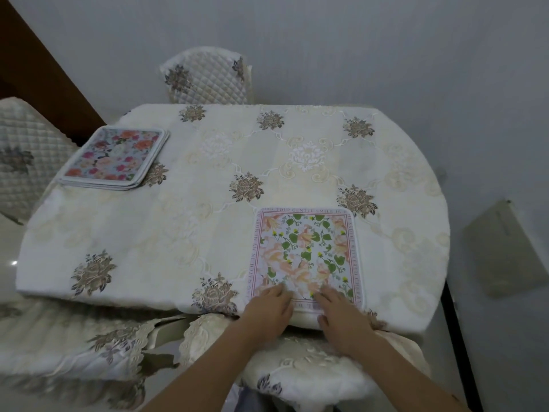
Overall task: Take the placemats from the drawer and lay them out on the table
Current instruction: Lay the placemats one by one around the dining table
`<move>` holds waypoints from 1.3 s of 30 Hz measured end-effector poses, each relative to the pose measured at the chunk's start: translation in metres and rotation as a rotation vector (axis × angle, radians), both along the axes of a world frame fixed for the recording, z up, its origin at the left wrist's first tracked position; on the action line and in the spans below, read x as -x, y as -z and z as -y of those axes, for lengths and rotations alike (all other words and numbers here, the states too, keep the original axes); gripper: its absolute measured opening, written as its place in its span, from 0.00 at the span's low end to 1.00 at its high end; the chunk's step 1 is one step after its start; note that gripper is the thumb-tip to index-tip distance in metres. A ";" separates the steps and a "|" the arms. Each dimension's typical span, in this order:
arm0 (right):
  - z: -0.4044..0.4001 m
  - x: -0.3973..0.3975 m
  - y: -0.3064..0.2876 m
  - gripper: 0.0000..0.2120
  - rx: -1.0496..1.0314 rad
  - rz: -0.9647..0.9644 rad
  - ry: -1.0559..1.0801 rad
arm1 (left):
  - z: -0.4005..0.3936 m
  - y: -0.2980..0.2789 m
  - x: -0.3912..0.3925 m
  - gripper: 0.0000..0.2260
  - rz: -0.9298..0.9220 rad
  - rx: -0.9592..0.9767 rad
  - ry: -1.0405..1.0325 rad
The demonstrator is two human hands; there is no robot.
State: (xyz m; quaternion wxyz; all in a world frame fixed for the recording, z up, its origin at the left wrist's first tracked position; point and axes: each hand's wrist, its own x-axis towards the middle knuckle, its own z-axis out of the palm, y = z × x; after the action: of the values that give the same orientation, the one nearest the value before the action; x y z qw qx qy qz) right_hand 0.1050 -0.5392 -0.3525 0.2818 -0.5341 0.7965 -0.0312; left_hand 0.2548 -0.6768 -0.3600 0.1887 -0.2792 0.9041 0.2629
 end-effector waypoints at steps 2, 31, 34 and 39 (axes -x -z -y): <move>0.010 -0.012 0.001 0.26 0.008 0.018 -0.090 | -0.013 0.001 0.008 0.22 -0.006 0.008 0.058; 0.020 0.050 0.014 0.30 -0.122 -0.095 0.336 | 0.074 0.009 0.009 0.20 0.050 0.085 -0.019; 0.039 0.067 0.016 0.30 -0.113 -0.110 0.335 | 0.091 0.007 0.027 0.23 0.063 0.093 -0.025; 0.083 0.102 0.019 0.30 -0.099 -0.129 0.341 | 0.129 0.016 0.058 0.24 0.047 0.127 -0.042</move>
State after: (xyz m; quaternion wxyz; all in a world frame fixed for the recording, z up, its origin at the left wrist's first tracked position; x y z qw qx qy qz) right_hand 0.0031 -0.6221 -0.3715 0.2468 -0.3775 0.8925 -0.0052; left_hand 0.1966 -0.8059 -0.3756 0.1861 -0.3157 0.9081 0.2026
